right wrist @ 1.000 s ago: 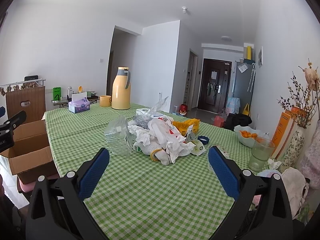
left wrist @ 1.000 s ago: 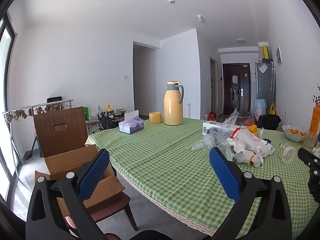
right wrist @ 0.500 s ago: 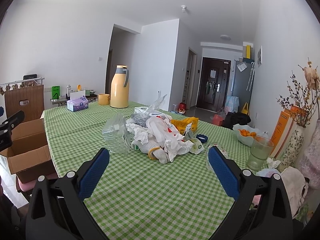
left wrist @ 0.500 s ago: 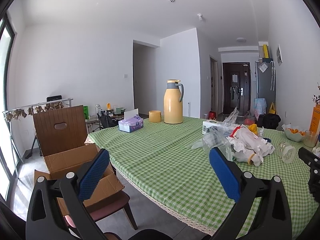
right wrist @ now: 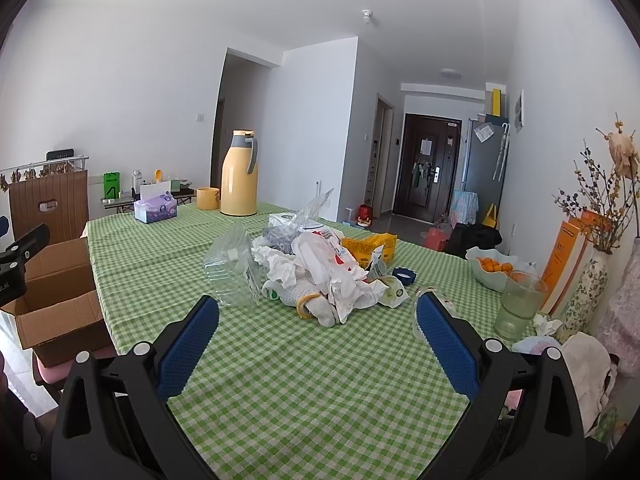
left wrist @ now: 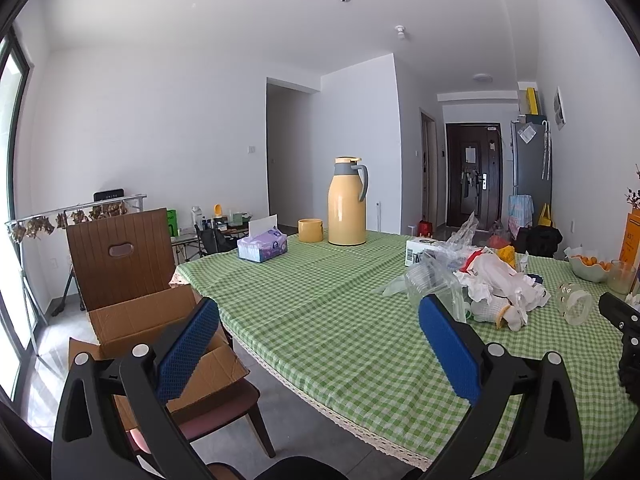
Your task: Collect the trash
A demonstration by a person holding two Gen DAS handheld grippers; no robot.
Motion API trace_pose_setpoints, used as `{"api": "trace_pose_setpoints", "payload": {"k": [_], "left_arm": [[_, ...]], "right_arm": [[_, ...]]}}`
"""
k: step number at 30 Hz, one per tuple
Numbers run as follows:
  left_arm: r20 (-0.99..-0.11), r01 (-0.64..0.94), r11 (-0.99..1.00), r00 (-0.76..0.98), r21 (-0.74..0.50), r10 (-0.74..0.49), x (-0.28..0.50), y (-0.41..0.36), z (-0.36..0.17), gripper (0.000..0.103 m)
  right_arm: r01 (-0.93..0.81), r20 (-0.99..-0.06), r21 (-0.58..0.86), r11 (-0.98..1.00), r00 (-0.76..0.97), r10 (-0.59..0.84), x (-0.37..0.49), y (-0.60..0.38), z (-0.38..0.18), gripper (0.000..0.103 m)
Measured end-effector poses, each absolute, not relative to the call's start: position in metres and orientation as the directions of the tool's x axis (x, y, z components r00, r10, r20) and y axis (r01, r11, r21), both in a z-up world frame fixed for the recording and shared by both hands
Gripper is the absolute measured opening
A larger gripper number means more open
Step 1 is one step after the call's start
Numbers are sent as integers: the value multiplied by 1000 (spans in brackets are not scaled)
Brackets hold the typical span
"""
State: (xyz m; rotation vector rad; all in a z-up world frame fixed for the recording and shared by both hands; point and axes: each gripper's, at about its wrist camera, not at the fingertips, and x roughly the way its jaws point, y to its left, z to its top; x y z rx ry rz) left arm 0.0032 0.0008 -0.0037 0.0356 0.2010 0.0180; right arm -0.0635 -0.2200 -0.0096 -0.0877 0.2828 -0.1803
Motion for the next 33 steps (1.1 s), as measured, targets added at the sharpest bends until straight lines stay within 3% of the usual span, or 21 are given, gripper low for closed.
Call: {"api": "trace_pose_setpoints", "payload": {"k": [33], "left_arm": [[-204,-32,999,978,29,37,8,6,-4,97]], "right_arm": [[165,-275,-107,981,943,-188,-60,-221,-10,95]]}}
